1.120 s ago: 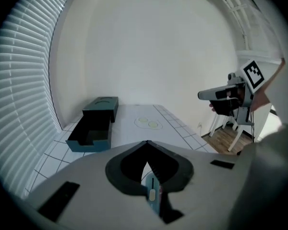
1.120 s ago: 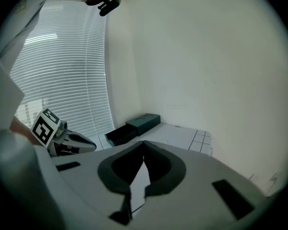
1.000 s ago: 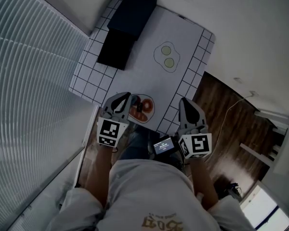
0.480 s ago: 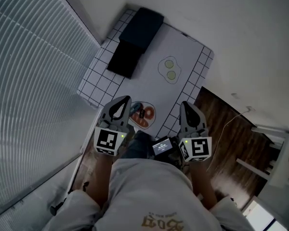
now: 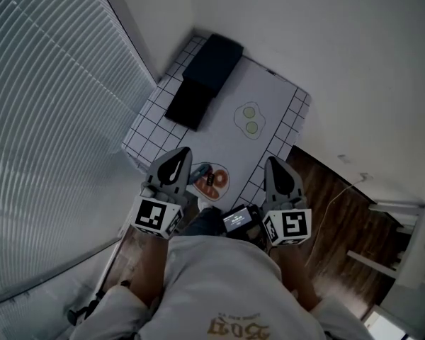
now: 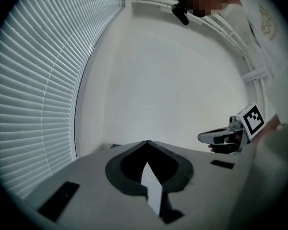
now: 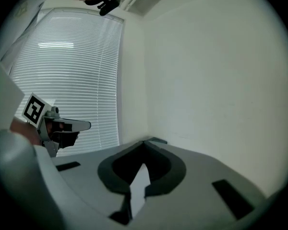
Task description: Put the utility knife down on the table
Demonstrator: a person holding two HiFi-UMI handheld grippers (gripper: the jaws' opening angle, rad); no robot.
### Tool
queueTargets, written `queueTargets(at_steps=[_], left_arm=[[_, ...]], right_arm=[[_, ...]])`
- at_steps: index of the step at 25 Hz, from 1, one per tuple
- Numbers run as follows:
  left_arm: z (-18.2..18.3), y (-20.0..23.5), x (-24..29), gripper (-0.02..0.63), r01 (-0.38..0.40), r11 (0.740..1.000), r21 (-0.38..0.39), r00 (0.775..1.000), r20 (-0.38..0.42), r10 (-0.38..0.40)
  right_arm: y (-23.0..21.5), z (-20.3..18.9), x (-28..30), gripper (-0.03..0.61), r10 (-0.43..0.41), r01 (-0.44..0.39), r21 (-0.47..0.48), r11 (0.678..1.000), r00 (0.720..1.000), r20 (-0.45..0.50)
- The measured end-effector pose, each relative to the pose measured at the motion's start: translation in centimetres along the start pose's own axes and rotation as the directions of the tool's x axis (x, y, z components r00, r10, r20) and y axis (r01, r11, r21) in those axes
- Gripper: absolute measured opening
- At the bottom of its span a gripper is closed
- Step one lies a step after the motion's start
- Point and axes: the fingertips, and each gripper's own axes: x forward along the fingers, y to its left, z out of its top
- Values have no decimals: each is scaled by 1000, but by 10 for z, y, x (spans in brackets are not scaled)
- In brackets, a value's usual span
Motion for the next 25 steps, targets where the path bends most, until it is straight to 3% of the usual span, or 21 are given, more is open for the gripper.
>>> queueTargets(at_steps=[7, 15, 25], left_arm=[[33, -2, -10, 8, -58, 997, 44, 997, 61, 55], [49, -10, -9, 8, -53, 988, 144, 996, 77, 43], [60, -9, -8, 8, -44, 992, 118, 995, 98, 32]], right_arm=[[7, 25, -8, 8, 6, -6, 3, 1000, 999, 38], [20, 41, -5, 8, 34, -33, -15, 999, 996, 77], [24, 45, 1, 8, 30, -29, -7, 1000, 996, 80]])
